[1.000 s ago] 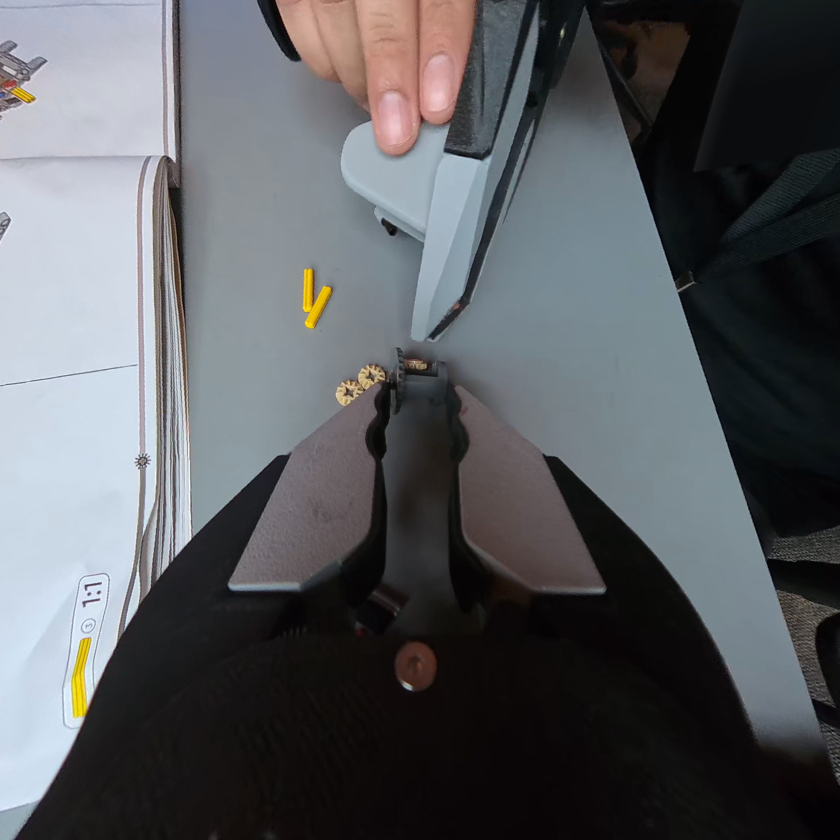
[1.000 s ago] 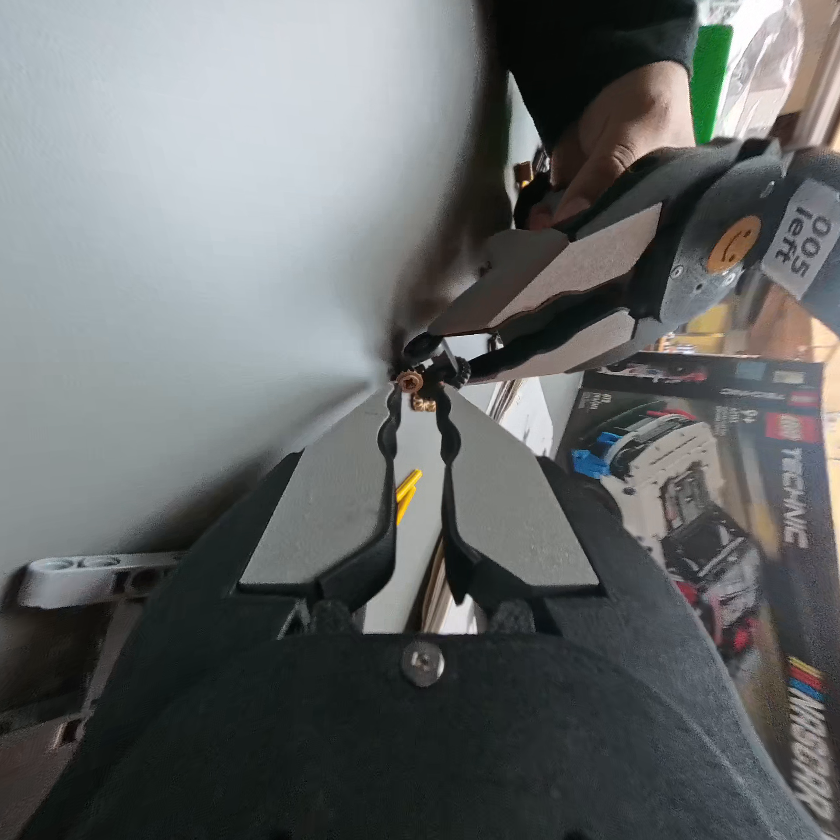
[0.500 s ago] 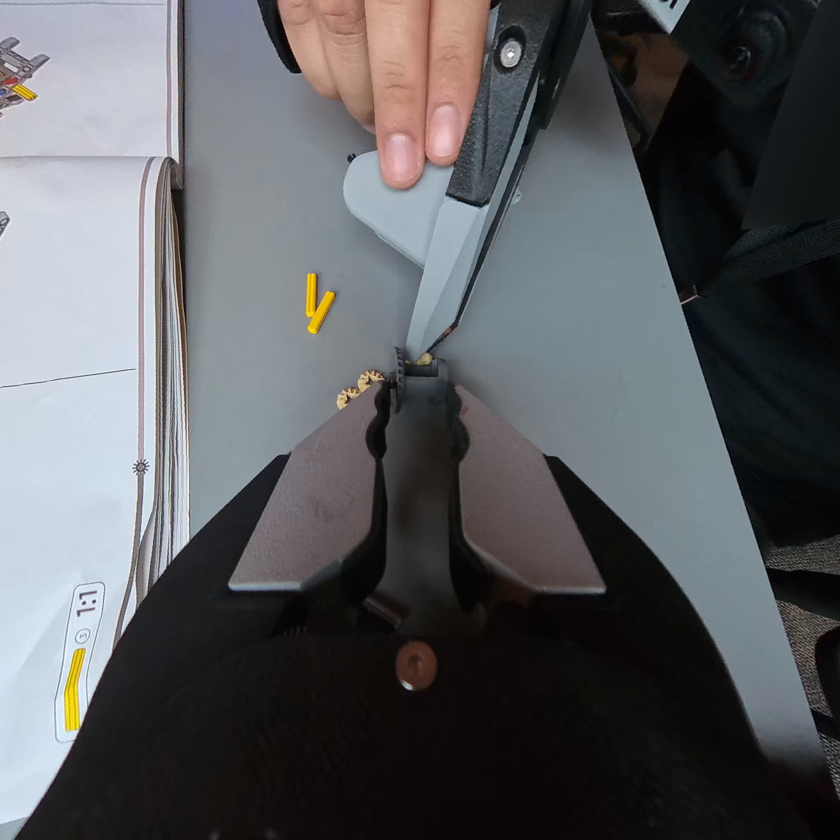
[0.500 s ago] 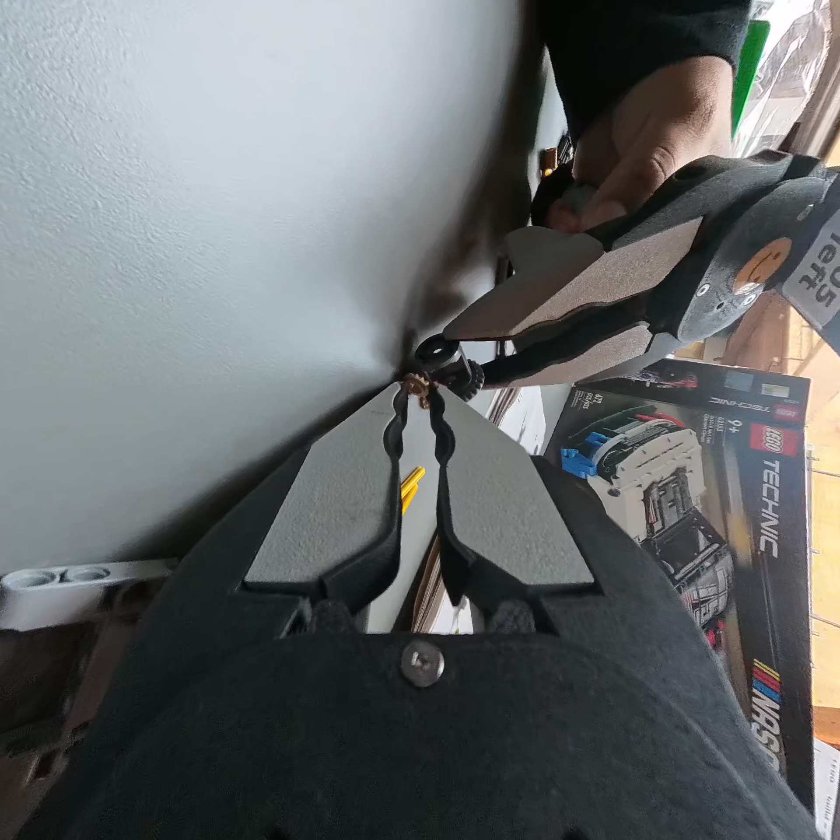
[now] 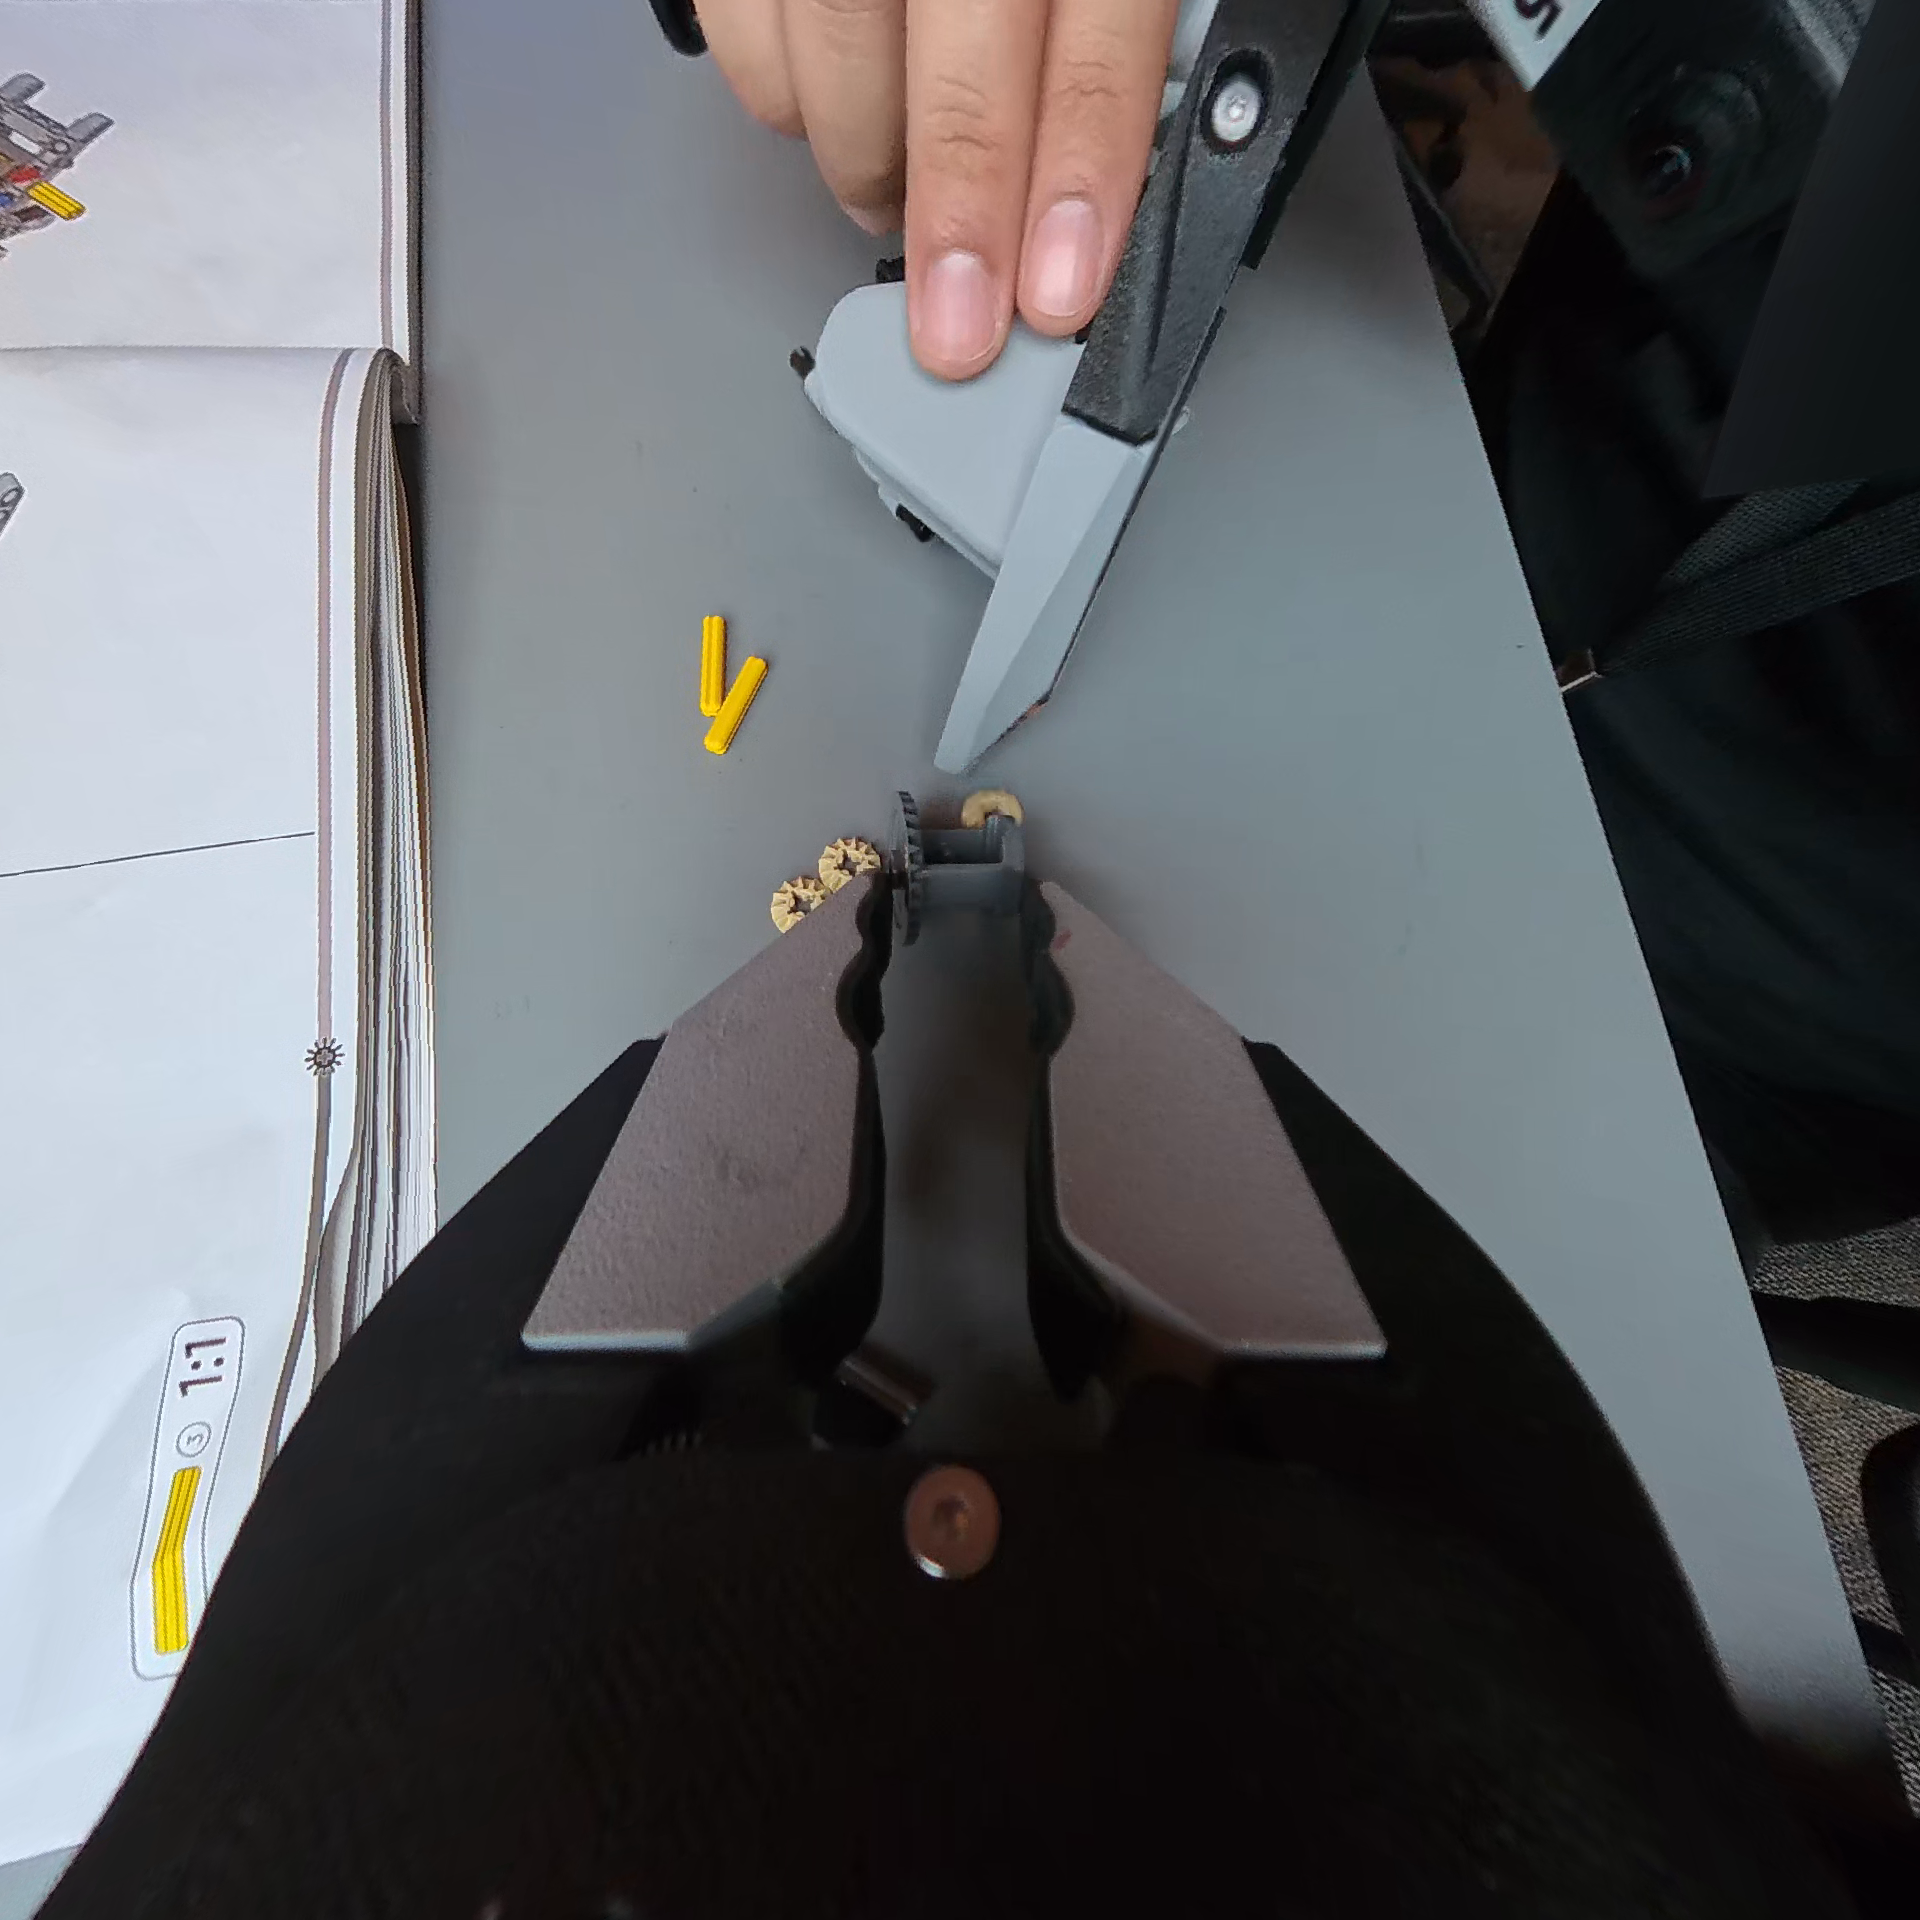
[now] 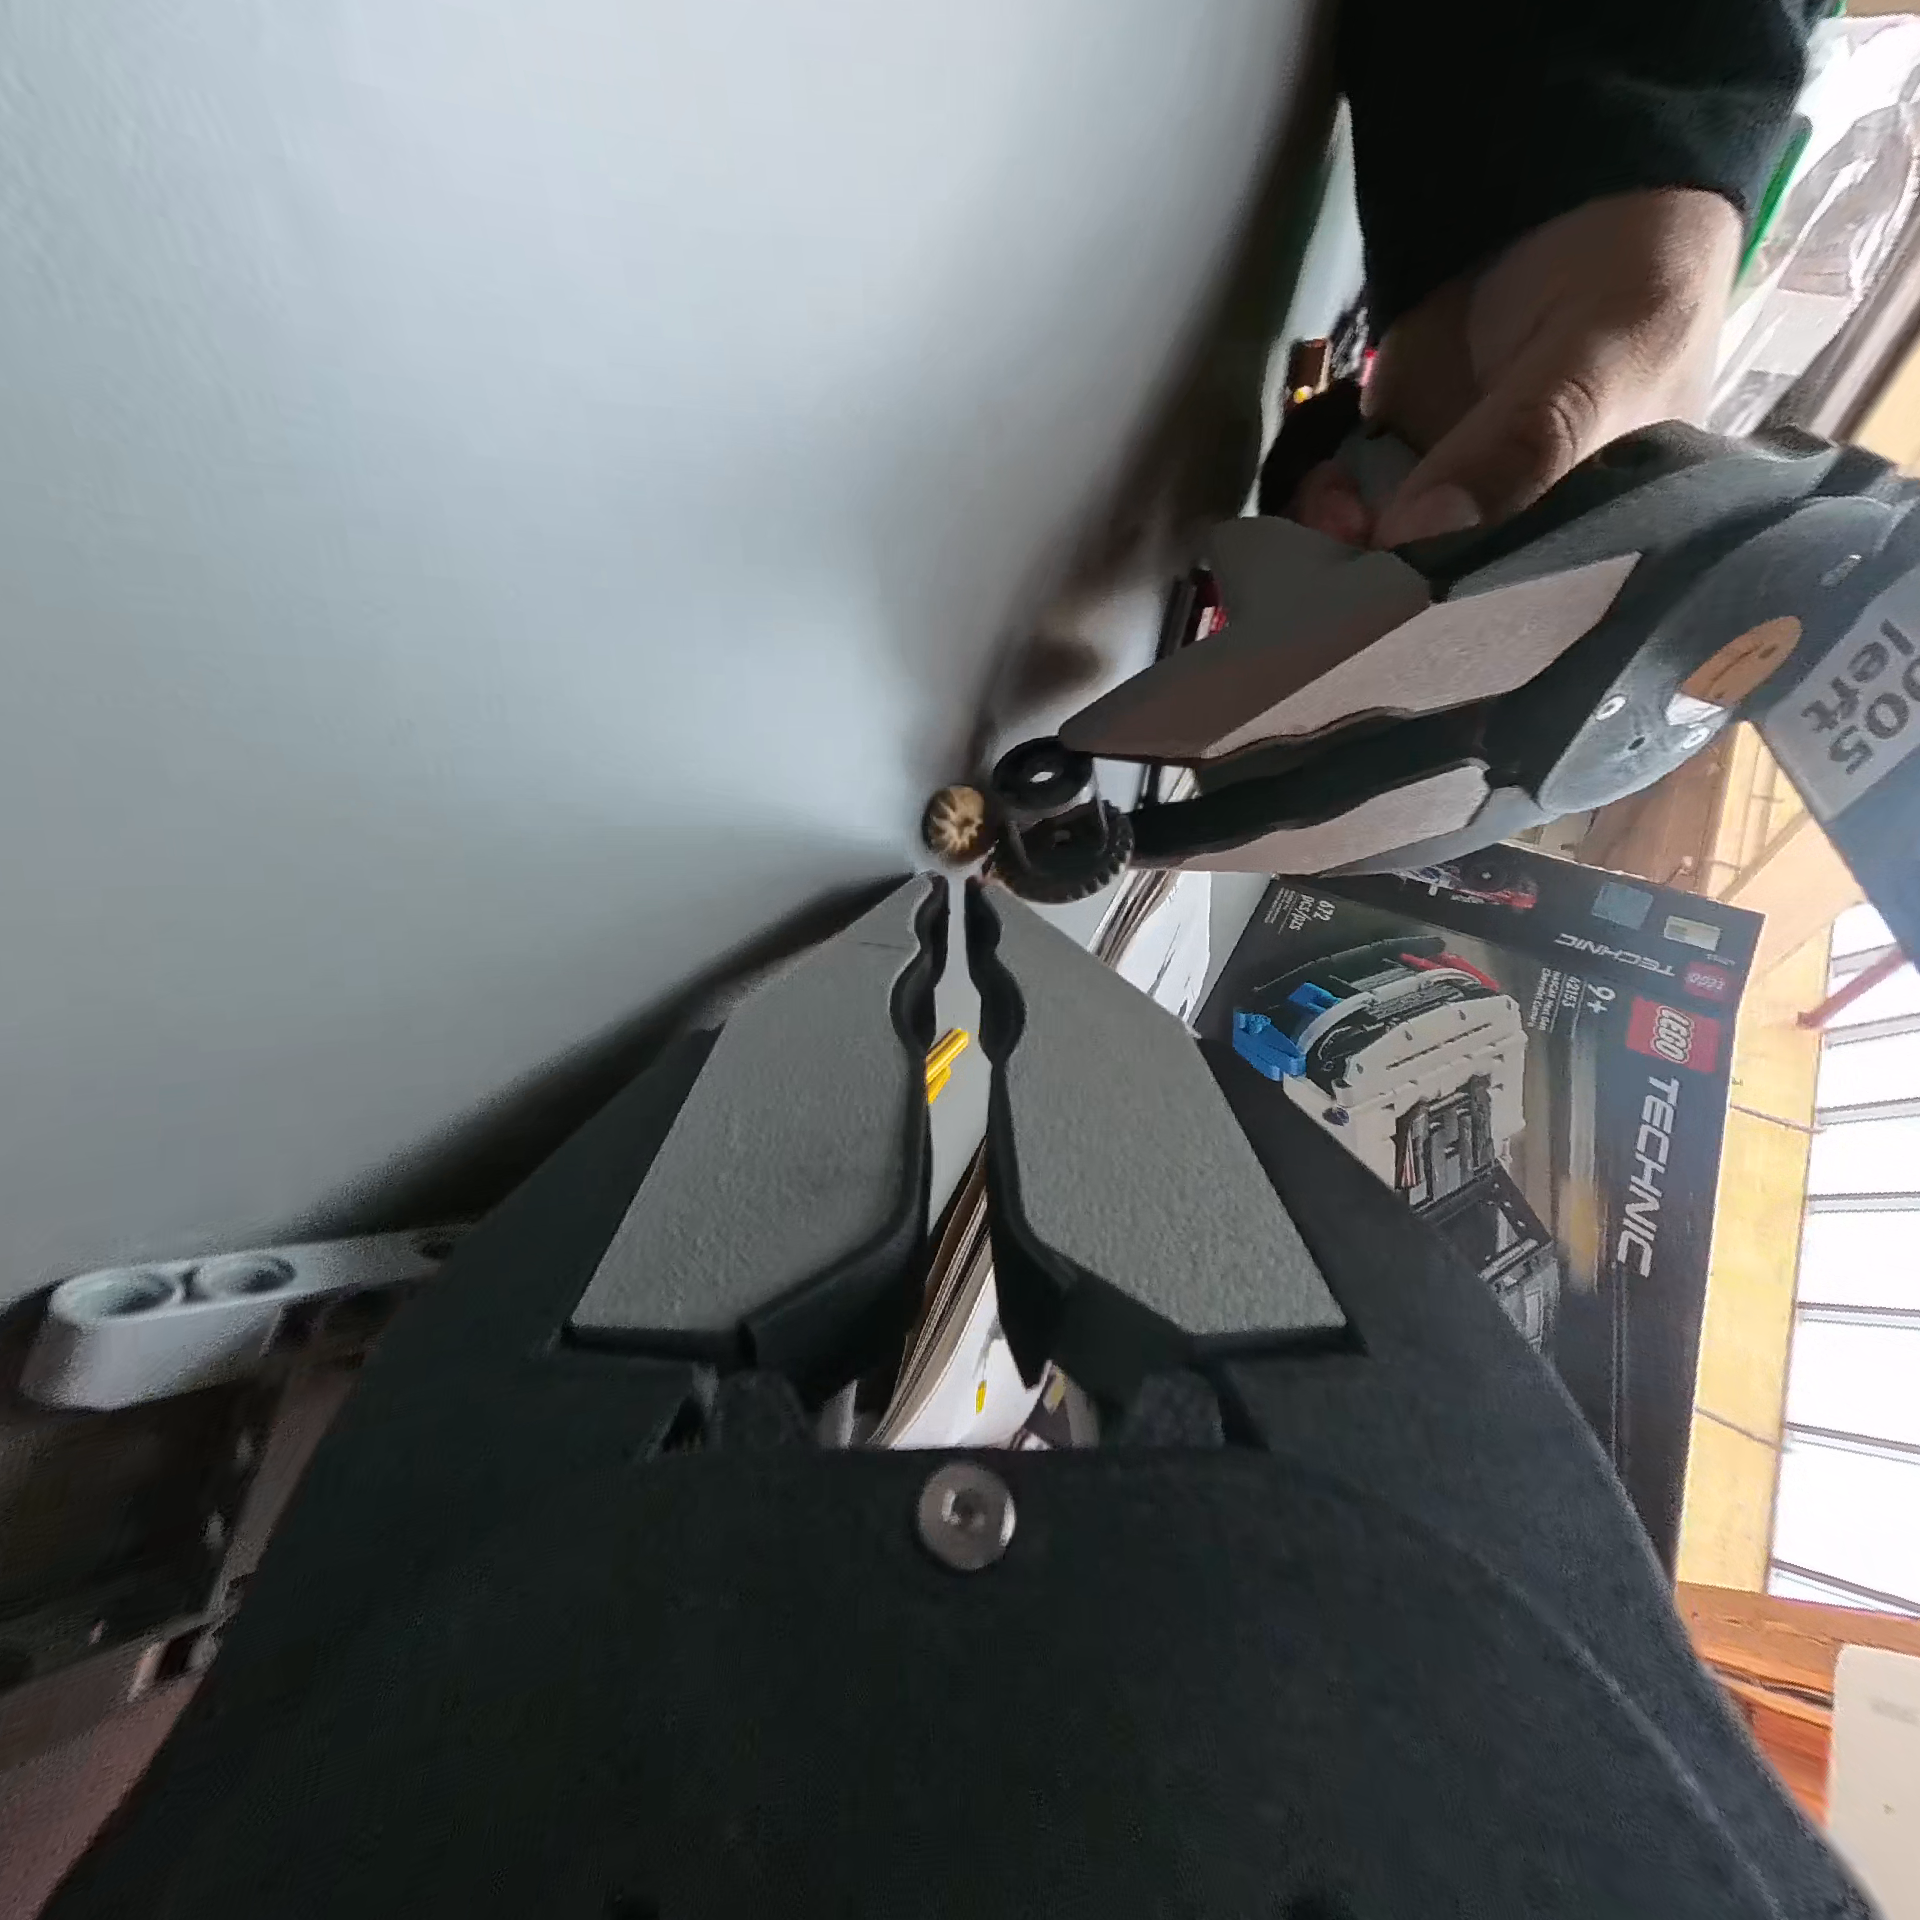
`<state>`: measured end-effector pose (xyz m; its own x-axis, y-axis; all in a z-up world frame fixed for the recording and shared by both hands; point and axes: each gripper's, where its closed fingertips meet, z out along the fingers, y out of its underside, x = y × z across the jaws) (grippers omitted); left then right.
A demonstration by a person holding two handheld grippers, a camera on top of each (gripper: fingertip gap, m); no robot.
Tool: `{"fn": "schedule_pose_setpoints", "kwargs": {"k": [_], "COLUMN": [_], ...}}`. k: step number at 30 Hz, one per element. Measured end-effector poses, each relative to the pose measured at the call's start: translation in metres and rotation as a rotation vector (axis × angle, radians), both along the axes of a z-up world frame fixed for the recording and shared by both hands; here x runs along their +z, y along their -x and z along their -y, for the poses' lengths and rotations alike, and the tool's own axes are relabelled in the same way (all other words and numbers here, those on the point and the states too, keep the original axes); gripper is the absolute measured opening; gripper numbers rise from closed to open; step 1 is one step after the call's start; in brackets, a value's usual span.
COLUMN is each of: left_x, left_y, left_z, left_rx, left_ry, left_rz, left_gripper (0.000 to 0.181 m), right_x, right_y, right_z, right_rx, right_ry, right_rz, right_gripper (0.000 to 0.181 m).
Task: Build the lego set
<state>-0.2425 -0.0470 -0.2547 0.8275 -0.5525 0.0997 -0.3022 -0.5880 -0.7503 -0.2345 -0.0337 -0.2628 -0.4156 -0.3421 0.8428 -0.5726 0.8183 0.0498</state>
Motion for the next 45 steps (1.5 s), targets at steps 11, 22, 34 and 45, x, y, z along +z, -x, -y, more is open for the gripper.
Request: {"fn": "schedule_pose_setpoints", "kwargs": {"k": [11,22,34,45], "left_x": [0.000,0.000,-0.001,0.000], "left_y": [0.002,-0.002,0.003,0.001], "left_z": [0.006,0.013,0.016,0.014], "left_rx": [-0.007,-0.037,-0.023,-0.033], "left_ry": [0.006,0.014,0.020,-0.002], "left_rz": [-0.020,-0.060,-0.087,-0.118], "left_gripper": [0.021,0.022,0.022,0.022], "right_x": [0.020,0.002,0.010,-0.002], "right_y": [-0.006,-0.014,-0.010,-0.006], "right_z": [0.010,0.011,0.010,0.016], "right_rx": [-0.239,-0.352,-0.589,-0.650], "right_ry": [0.386,0.350,0.589,0.606], "right_rz": [0.540,0.522,0.768,0.808], "right_gripper": [0.011,0.010,0.013,0.017]}}
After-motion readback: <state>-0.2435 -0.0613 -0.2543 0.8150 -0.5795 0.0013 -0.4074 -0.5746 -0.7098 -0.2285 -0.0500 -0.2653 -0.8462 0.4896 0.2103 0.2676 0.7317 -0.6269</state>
